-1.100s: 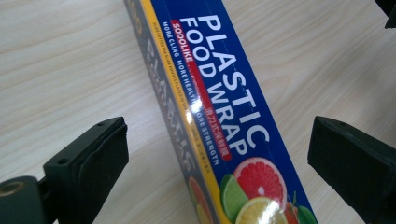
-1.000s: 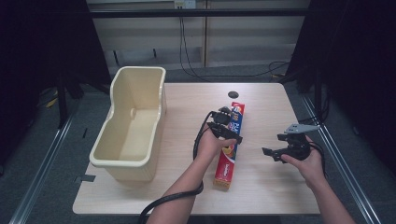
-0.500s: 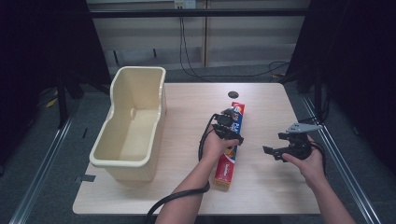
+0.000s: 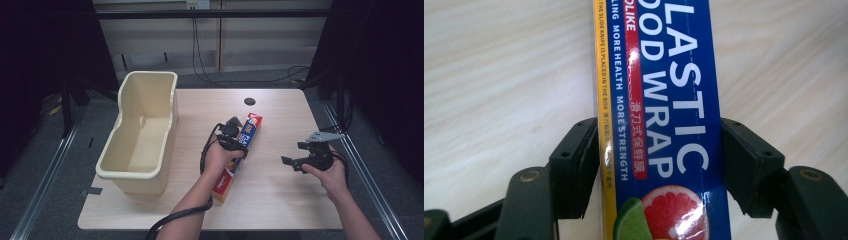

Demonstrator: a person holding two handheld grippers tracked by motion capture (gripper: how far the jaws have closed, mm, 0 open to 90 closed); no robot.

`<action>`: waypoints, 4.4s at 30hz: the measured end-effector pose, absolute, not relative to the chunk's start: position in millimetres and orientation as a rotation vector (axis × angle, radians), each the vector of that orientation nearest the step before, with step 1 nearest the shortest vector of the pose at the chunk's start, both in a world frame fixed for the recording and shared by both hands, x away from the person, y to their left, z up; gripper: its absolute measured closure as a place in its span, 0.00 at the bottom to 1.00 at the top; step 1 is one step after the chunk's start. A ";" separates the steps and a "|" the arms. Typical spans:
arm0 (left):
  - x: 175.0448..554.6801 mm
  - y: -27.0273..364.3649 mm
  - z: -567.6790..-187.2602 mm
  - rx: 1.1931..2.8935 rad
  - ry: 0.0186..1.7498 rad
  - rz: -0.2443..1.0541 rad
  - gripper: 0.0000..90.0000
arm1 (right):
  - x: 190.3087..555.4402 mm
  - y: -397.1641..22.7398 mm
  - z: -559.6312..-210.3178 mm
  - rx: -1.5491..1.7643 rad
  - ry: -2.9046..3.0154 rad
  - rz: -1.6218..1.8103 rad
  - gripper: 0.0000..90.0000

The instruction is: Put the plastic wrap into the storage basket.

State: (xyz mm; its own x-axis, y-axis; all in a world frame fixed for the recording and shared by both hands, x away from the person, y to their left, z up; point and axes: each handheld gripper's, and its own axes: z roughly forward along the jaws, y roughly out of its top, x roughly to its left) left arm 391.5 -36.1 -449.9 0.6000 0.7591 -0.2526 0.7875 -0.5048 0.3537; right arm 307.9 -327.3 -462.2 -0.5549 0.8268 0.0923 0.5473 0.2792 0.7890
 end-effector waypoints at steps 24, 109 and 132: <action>401.1 -44.0 -461.1 2.444 1.252 -0.035 0.37 | 311.0 -324.7 -462.5 1.255 2.225 1.153 0.07; 410.5 61.6 -260.5 2.444 1.465 -0.144 0.45 | 310.5 -311.8 -466.8 1.164 2.330 1.165 0.02; 411.0 91.1 -239.9 2.409 1.543 -0.132 0.45 | 311.5 -311.2 -467.8 1.156 2.337 1.156 0.02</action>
State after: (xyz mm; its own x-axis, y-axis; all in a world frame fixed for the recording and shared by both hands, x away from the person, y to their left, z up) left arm 411.0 91.1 -239.9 0.4264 0.8765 -0.2234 0.9017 -0.3923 0.1816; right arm 311.5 -311.2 -467.8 -0.6368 0.7660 0.0877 0.5344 0.3565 0.7664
